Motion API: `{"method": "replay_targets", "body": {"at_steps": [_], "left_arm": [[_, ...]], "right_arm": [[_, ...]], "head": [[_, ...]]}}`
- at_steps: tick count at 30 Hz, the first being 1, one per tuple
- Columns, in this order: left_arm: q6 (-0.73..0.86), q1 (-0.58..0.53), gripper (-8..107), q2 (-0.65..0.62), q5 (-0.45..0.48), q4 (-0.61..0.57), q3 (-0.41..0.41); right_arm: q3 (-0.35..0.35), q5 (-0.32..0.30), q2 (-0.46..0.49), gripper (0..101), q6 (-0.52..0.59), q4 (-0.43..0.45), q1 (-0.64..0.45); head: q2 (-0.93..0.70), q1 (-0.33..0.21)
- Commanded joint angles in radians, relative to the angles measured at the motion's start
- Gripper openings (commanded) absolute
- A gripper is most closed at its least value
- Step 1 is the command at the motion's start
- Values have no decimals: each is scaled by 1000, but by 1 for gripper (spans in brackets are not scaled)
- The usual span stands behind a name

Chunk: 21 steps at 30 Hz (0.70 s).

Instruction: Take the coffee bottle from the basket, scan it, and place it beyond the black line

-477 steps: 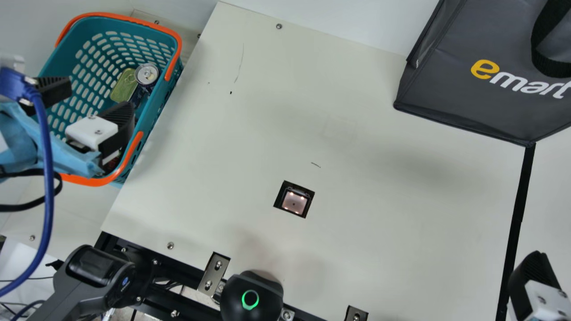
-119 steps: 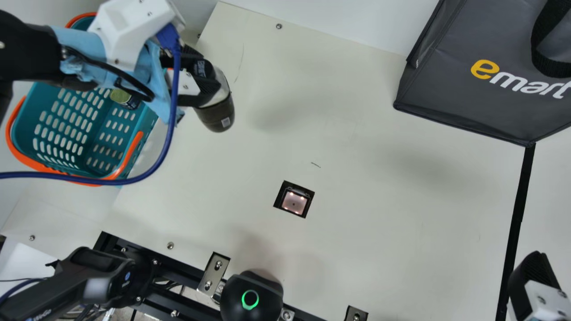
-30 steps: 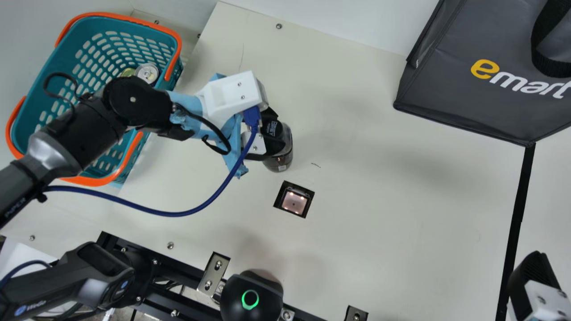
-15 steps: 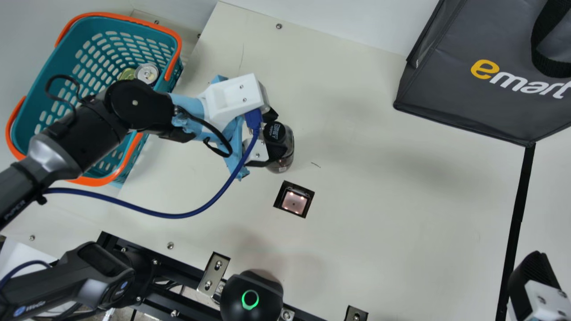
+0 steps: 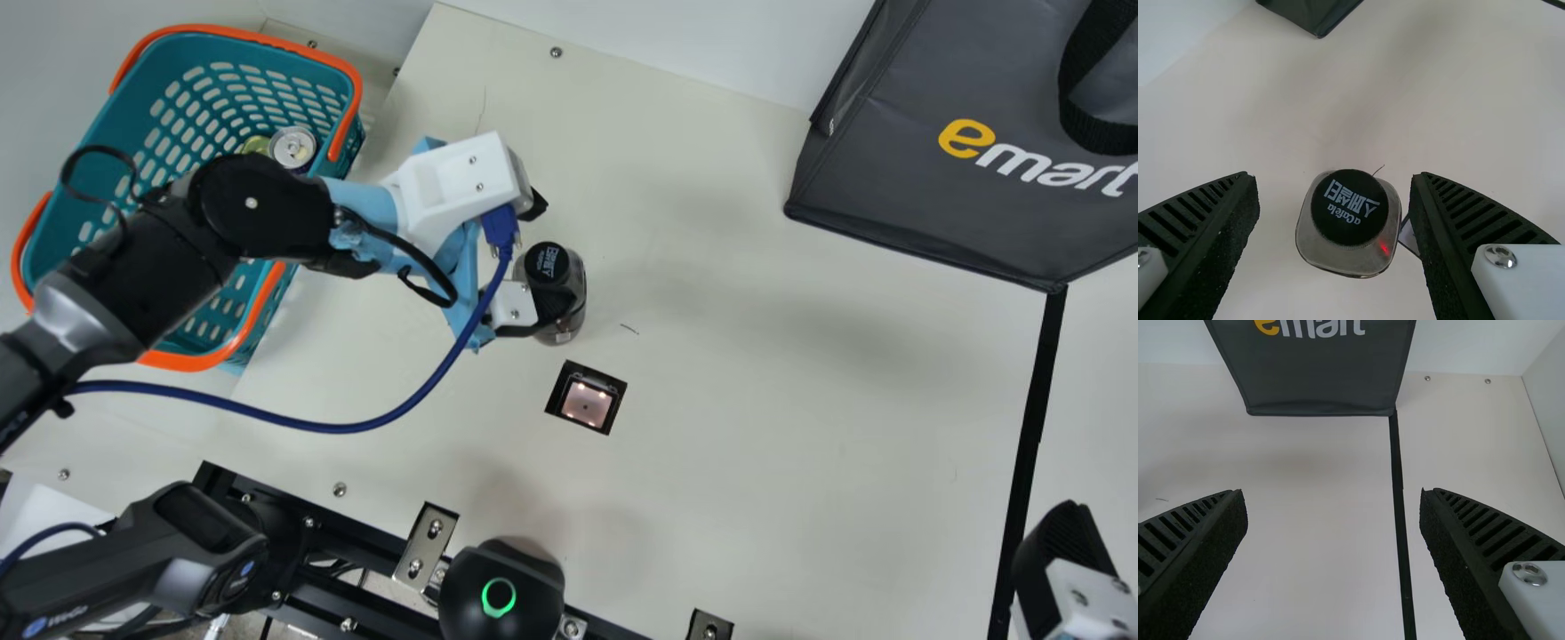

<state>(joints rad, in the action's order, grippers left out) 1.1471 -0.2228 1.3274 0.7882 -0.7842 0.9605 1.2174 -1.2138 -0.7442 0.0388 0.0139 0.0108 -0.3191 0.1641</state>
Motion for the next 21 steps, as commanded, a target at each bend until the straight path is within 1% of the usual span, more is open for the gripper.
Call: {"method": "replay_targets", "body": {"at_steps": [1,21], "left_arm": [[-16,6,90,-7,-1,7,5],[-216,97,90,-72,-65,101,57]], "right_arm": [[0,0,0,91,0,0,0],[0,-1,0,91,0,0,0]], "head": [[-2,-26],[-2,-26]]}}
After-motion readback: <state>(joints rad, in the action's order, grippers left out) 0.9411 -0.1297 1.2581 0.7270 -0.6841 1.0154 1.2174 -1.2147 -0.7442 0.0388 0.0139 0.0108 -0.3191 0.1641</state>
